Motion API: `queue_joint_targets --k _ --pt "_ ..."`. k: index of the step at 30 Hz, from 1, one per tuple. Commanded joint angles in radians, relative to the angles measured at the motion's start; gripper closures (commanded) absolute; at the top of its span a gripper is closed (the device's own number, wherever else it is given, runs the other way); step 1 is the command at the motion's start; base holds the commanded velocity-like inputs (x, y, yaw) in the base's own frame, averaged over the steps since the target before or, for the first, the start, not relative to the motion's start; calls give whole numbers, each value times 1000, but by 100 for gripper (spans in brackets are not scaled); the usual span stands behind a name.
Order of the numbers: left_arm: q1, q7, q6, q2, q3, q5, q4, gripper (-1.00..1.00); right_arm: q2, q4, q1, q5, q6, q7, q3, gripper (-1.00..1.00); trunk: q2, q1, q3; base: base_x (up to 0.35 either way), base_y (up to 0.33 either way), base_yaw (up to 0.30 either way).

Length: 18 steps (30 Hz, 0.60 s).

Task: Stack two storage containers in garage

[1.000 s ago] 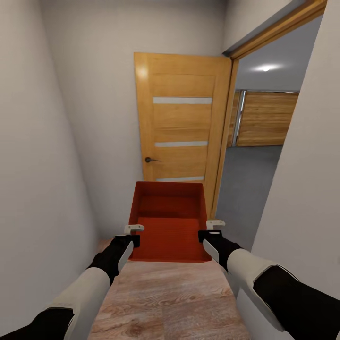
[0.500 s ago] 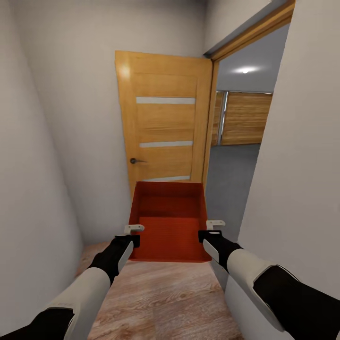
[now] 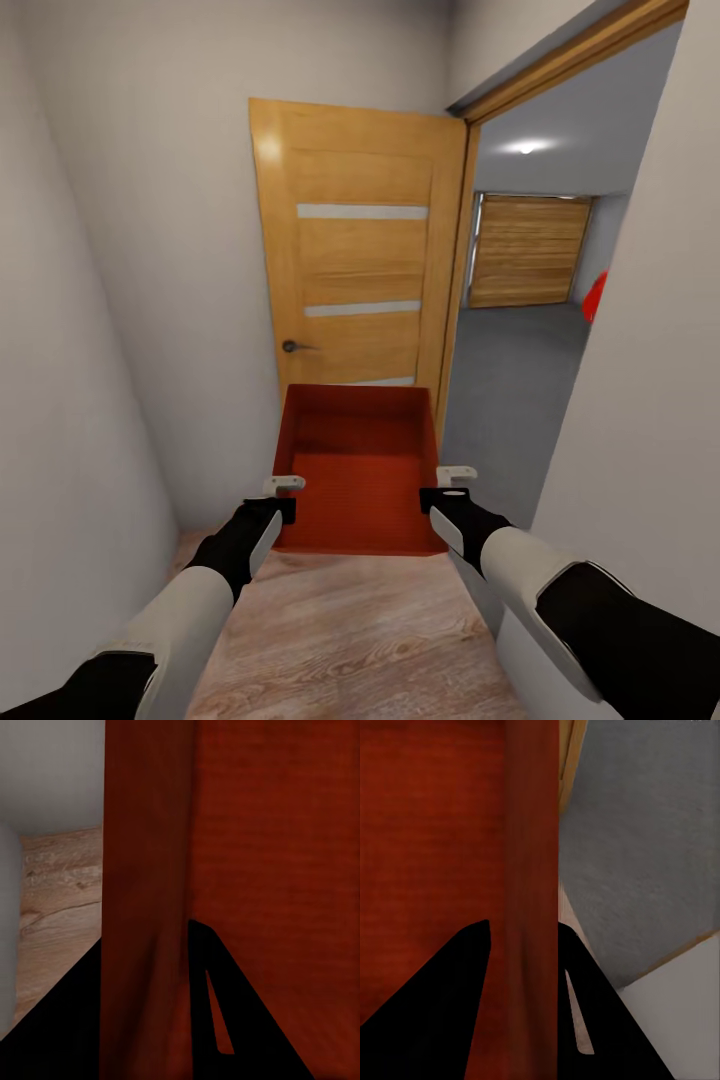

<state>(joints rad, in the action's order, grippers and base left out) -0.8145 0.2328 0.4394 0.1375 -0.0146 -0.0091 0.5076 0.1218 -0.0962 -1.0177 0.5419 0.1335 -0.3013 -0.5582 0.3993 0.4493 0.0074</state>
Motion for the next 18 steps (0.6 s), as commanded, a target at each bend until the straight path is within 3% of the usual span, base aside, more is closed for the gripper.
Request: queue_joint_targets --k 1,7,18 --pt "0 4 4 -1 -2 20 -1 100 -2 -3 0 -25 0 -7 -39 100 1 1 0 245 214 0" --pt "0 4 4 -1 -3 20 -1 100 -2 -3 0 -24 0 -7 -39 100 1 1 0 122 101 -86" --pt "0 5 4 0 -3 20 0 100 -2 -3 0 -25 0 -7 -39 100 1 1 0 6 5 -237"
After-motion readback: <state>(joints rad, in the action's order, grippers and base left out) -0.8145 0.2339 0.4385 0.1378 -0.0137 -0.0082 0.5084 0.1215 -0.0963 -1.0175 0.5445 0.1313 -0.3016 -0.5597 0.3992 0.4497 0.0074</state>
